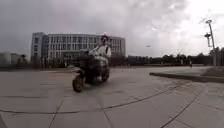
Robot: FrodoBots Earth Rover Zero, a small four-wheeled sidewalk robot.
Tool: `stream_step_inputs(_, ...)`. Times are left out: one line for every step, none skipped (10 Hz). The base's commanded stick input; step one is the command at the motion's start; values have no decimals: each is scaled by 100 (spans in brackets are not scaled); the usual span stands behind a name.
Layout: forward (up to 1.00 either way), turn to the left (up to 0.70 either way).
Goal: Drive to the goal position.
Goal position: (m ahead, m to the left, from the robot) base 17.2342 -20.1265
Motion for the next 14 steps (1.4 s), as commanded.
stream_step_inputs(5,0)
stream_step_inputs(5,0)
stream_step_inputs(5,0)
stream_step_inputs(5,0)
stream_step_inputs(5,0)
stream_step_inputs(5,0)
stream_step_inputs(6,-1)
stream_step_inputs(7,-1)
stream_step_inputs(6,-1)
stream_step_inputs(6,-1)
stream_step_inputs(5,-1)
stream_step_inputs(39,-1)
stream_step_inputs(70,-1)
stream_step_inputs(70,-1)
